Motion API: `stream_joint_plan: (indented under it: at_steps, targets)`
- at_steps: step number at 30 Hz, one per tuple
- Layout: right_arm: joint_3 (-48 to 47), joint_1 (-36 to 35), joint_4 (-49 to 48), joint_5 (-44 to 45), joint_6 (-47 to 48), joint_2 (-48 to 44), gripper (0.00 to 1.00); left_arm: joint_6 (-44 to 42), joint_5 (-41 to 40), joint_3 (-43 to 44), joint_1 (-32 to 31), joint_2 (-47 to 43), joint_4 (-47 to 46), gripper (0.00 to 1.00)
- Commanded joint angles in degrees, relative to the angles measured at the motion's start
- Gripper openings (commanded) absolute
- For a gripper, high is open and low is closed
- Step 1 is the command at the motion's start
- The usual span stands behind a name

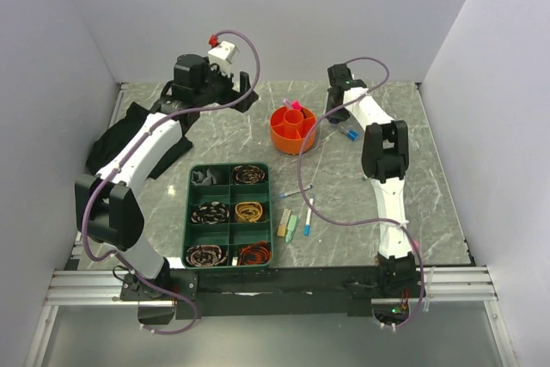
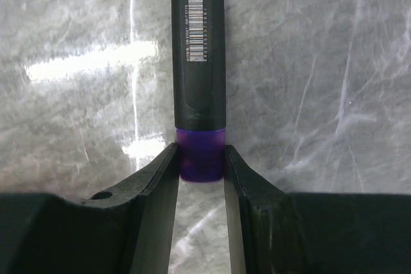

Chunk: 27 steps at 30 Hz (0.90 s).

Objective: Sort the stationery into containers
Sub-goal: Pick up the pen from the center of the board, then place the pen in the storage box.

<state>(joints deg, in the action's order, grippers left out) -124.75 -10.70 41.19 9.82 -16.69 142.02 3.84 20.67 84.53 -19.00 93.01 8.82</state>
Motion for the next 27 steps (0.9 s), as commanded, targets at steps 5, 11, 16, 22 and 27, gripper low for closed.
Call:
stream_joint_plan:
  at_steps: [5, 11, 16, 22, 27]
  targets:
    - [-2.08, 0.50, 3.63, -7.27, 13.95, -11.39, 0.00, -10.75, 2.63, 0.19, -0.33, -1.61, -0.29, 0.99]
    - [9.49, -0.72, -4.16, -8.68, 26.69, -24.91, 0.00, -10.73, 0.16, 8.68, 1.60, 1.99, -0.57, 0.99]
    - [19.70, -2.57, -9.98, -9.73, 37.06, -34.69, 0.00, -4.45, 21.74, 29.76, 5.73, 14.55, 15.05, 1.00]
    - [33.67, -3.88, -16.04, -15.27, 51.29, -46.11, 0.00, -0.14, 38.47, 34.64, 7.14, 20.45, 13.07, 0.99]
    - [47.65, -6.70, -23.69, -15.98, 70.86, -56.13, 0.00, -5.96, 44.88, 43.25, 8.19, 26.77, 17.90, 1.00]
